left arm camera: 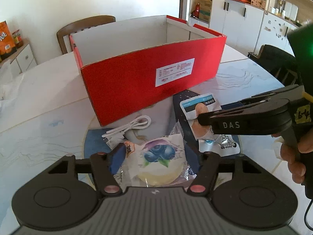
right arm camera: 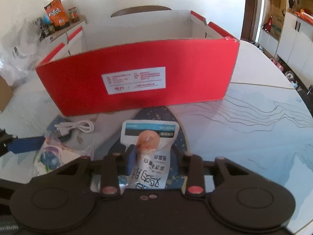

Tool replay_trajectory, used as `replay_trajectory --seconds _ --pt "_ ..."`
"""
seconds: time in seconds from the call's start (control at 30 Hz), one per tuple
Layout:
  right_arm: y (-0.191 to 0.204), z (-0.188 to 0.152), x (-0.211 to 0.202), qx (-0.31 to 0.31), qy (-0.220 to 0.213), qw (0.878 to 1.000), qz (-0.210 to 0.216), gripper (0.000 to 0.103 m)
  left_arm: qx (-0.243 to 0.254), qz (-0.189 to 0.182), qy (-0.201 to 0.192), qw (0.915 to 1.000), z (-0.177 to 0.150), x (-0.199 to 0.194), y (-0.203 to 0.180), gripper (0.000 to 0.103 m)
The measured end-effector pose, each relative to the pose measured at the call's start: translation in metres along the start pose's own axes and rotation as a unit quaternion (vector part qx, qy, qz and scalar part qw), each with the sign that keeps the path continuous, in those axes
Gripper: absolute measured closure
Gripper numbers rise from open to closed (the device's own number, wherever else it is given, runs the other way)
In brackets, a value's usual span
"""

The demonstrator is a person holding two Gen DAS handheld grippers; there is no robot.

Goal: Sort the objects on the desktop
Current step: 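Grasp the blueberry bread bag with left tool while right tool grasps sausage pack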

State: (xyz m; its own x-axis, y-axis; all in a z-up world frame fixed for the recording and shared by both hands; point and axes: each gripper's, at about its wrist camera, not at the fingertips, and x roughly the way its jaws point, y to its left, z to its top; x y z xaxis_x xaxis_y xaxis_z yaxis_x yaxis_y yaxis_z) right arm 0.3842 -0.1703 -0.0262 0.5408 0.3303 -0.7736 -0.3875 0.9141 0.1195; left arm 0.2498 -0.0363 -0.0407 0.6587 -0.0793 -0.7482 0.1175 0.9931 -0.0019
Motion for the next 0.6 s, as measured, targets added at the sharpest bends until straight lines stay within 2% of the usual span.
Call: replay_trajectory --seconds 0.1,0.17,0.23,0.37,0.4,0.43,0.47,0.6 --pt "-0.001 0.001 0.002 -0.002 0.003 1.0 0.005 0.067 -0.002 -0.006 0.0 1.0 0.001 -0.004 0.001 0.036" --pt "-0.002 0.002 0.004 0.0 0.006 1.0 0.007 0.066 -0.013 -0.007 -0.009 0.9999 0.001 -0.008 0.004 0.019" --pt "-0.004 0.003 0.005 0.007 0.011 1.0 0.009 0.064 -0.023 -0.011 -0.01 0.9996 0.001 -0.009 0.007 0.017" --pt "-0.004 0.004 0.008 0.008 0.018 1.0 0.009 0.058 -0.023 0.001 0.014 0.9996 0.0 0.0 0.007 0.015" --pt "-0.003 0.004 0.008 0.004 0.02 1.0 0.007 0.05 -0.028 -0.003 0.02 0.9994 -0.002 0.003 0.008 0.014" --pt "-0.002 0.004 0.009 0.002 0.023 1.0 0.003 0.031 -0.033 -0.007 0.027 0.999 -0.003 0.006 0.009 0.013" --pt "0.0 0.003 0.009 0.0 0.022 1.0 0.0 0.023 -0.038 -0.011 0.033 0.9987 -0.004 0.009 0.009 0.012" --pt "0.014 -0.003 0.015 -0.042 0.02 0.999 -0.023 0.023 -0.039 -0.013 0.043 0.9982 -0.006 0.018 0.007 0.012"
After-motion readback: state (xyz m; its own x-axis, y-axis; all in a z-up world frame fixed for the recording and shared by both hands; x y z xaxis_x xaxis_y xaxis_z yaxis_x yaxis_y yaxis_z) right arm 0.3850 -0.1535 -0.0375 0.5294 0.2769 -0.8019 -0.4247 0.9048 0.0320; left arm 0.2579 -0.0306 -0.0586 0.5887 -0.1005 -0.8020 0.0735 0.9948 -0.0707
